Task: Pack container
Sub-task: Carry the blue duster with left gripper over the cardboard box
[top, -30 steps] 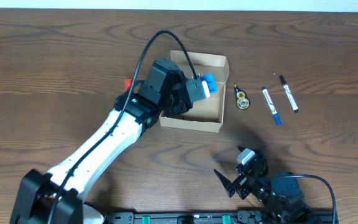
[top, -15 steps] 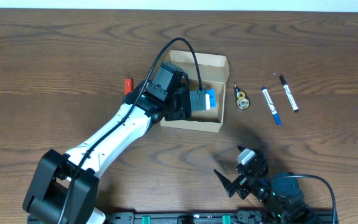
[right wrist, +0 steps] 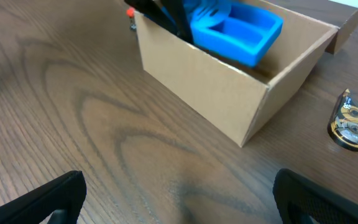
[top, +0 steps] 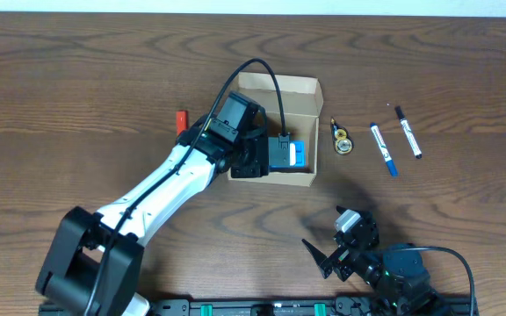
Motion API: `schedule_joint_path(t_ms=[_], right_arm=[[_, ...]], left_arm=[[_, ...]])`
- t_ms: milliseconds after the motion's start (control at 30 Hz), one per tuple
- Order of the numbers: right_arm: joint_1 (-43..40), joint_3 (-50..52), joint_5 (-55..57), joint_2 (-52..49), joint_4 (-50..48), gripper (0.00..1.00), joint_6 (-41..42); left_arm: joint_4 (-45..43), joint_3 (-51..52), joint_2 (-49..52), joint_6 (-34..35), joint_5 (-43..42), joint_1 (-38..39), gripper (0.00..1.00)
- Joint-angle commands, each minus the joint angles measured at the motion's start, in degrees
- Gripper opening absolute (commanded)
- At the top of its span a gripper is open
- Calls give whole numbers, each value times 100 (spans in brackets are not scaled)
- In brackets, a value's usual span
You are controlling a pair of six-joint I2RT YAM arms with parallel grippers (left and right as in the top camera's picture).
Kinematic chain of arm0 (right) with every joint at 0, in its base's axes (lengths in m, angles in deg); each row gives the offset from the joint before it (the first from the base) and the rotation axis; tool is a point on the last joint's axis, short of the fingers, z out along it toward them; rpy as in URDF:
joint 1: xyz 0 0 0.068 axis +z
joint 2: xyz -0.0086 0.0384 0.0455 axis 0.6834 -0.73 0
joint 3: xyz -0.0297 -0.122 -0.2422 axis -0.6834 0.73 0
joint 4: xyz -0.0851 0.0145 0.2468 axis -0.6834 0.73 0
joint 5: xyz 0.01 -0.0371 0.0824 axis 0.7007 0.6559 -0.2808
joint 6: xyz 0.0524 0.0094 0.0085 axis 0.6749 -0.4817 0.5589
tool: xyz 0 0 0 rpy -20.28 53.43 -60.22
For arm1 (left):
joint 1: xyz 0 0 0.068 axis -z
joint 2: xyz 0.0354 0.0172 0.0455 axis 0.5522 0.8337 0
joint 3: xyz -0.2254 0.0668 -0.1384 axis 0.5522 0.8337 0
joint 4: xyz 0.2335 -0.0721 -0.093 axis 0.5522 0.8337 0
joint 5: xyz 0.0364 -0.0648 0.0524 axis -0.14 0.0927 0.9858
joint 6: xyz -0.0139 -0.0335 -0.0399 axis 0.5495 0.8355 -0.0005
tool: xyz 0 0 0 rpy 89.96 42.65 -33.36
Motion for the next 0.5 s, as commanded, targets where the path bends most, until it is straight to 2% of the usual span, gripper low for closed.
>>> schedule_joint_path(t_ms=[0,467], right_arm=[[55,20,13,33,4,99,72],[55,20,13,31,4,99,72]], left_arm=[[15,-133,190,-297,55,13,36],[17,-138,216,-396,525,13,41]])
